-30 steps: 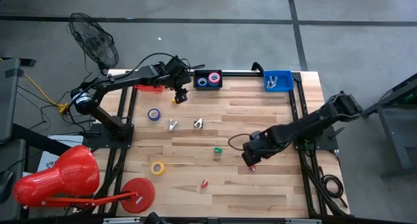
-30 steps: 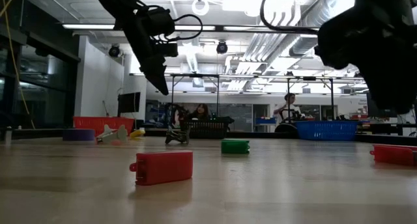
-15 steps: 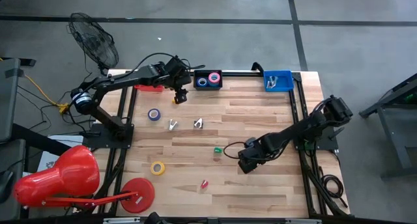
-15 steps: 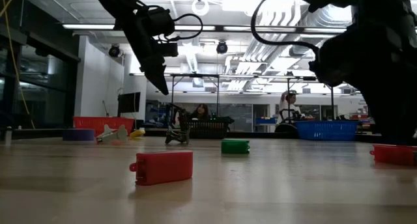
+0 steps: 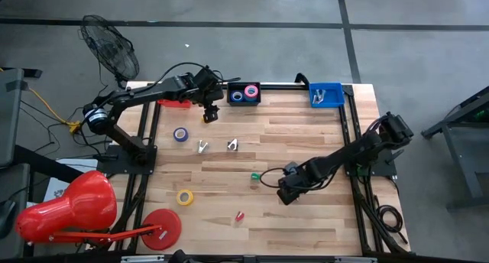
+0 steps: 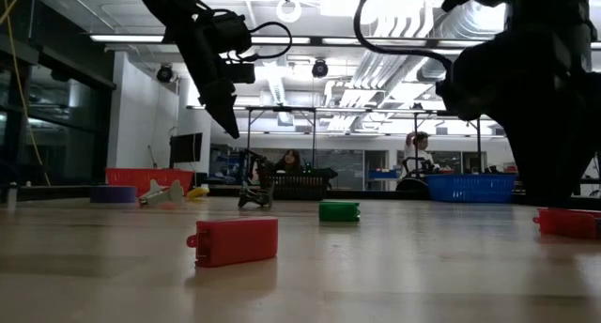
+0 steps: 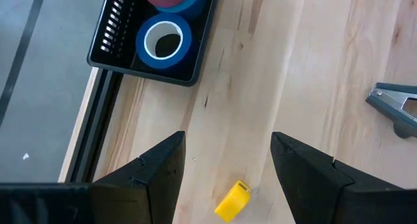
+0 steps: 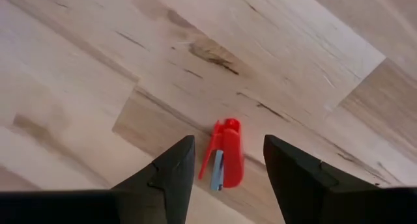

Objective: Pick and place Stapler, Stapler remover, tape
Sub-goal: Put the right red stapler into the red bin

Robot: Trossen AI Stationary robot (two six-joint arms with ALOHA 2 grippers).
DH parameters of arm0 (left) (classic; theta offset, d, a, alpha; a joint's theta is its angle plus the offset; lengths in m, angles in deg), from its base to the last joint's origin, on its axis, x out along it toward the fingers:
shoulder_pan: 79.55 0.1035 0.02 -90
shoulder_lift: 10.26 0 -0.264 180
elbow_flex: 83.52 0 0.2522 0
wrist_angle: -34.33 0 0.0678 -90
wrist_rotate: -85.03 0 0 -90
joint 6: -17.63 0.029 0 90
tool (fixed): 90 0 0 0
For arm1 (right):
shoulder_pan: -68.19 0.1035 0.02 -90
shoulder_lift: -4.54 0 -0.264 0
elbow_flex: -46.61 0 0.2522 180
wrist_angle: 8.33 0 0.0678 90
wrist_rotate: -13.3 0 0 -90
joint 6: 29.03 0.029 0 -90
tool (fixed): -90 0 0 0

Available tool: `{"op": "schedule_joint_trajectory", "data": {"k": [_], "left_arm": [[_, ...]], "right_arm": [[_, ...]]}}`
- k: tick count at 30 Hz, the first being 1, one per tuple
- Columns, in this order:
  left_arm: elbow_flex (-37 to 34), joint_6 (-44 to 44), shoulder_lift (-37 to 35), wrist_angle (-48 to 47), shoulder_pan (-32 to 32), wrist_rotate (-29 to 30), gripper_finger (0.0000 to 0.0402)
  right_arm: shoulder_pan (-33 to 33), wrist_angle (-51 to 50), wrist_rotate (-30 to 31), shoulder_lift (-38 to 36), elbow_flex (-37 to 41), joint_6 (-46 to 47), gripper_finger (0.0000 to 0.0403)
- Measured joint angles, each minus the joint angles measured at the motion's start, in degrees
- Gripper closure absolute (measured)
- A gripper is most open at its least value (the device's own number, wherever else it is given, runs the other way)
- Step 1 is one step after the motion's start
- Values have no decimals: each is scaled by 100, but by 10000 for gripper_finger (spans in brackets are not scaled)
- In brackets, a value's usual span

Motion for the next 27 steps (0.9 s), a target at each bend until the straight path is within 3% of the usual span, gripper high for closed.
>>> {"op": "schedule_joint_trajectory", "data": {"k": [14,27], "left_arm": [[0,0,2,-31,1,2,181],[0,0,2,-70,0,4,181]], "right_arm": [[-9,264,-328,464,-11,-236,231],[-118,234,-353,475,-2,-404,269]]}}
